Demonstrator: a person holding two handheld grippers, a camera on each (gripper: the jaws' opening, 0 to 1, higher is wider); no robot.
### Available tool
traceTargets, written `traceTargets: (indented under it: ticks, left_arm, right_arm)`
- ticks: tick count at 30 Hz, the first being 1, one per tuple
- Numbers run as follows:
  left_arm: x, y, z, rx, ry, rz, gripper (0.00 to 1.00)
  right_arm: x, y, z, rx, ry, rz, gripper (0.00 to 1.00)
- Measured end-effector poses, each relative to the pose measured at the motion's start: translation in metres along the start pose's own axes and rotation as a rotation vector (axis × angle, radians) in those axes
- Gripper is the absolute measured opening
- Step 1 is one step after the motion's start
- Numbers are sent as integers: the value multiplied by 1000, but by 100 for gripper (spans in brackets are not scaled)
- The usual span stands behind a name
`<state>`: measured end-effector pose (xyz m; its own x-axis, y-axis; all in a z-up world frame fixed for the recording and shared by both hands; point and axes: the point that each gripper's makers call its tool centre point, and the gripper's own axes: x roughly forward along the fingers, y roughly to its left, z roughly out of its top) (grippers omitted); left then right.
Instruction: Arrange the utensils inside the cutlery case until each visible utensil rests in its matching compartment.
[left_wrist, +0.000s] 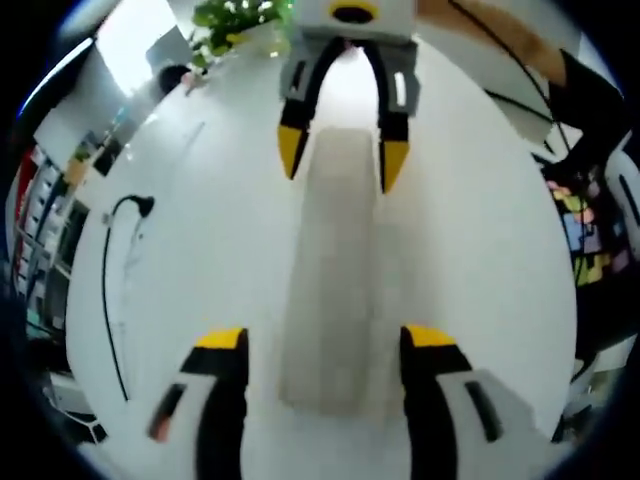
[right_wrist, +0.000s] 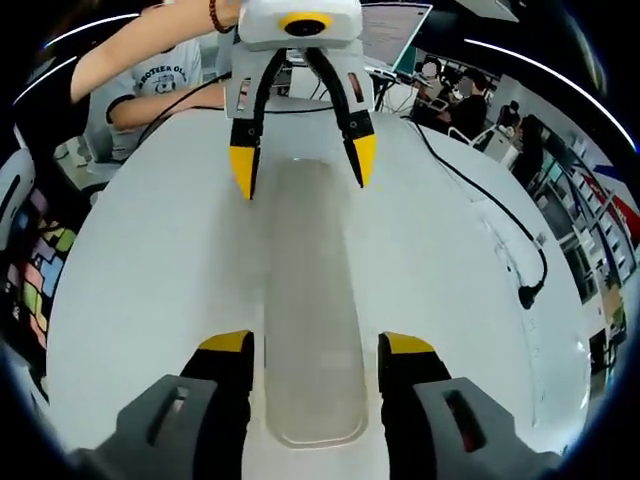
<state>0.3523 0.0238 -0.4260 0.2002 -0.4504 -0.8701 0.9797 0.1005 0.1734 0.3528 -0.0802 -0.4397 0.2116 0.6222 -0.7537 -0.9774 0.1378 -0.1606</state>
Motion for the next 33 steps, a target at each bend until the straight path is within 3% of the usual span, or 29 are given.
traceTargets:
  ticks: [1,3,5,8,9,12,13,15,16,18,20,21,22,23,24,26,29,32,33]
  left_arm:
    - [-7,-1,3,6,-9,16,63]
    - [-19,3,14,30,-35,115,60]
    - [-26,-6,19,26,-57,122,58]
    - [-33,-9,22,-94,-103,159,60]
    - [-36,-10,24,-134,-139,169,58]
    - [-45,-10,26,-214,-252,225,48]
    - [-49,-8,24,-270,-295,263,48]
    - [-50,-11,19,-416,-359,277,48]
    - [-50,-15,17,-504,-398,256,47]
    - [-55,-15,18,-543,-521,290,47]
    - [-59,-12,7,-552,-540,397,47]
    - [-60,-14,0,-545,-537,449,47]
    - [-60,-19,-7,-570,-527,478,46]
    - [-65,-20,-12,-637,-584,531,45]
    - [-66,-25,-13,-675,-626,539,42]
    - [-61,-44,-19,-758,-653,474,44]
    - [-68,-57,-23,-758,-701,537,48]
    - [-69,-71,-25,-772,-735,551,52]
    - [-67,-75,-27,-784,-723,559,58]
  right_arm:
    - [-2,2,5,27,-24,-4,52]
    - [-9,7,10,53,-39,-19,55]
    - [-16,15,15,37,-59,-52,56]
    - [-29,15,25,133,-143,-129,55]
    - [-34,14,27,182,-181,-156,55]
    - [-51,14,27,214,-245,-224,54]
    - [-56,13,25,231,-263,-254,54]
    - [-65,13,24,271,-314,-307,54]
    - [-70,12,25,316,-363,-335,54]
    - [-77,18,28,391,-458,-344,57]
    - [-83,31,37,489,-610,-297,60]
    - [-84,36,37,507,-644,-294,64]
    - [-84,38,29,553,-635,-321,68]
    - [-86,37,25,560,-638,-345,69]
    - [-90,37,20,572,-667,-397,70]
    - [-96,37,9,571,-670,-489,69]
    - [-102,41,-9,580,-655,-603,70]
    - [-112,43,-28,667,-674,-742,87]
    - [-108,48,-31,671,-662,-744,96]
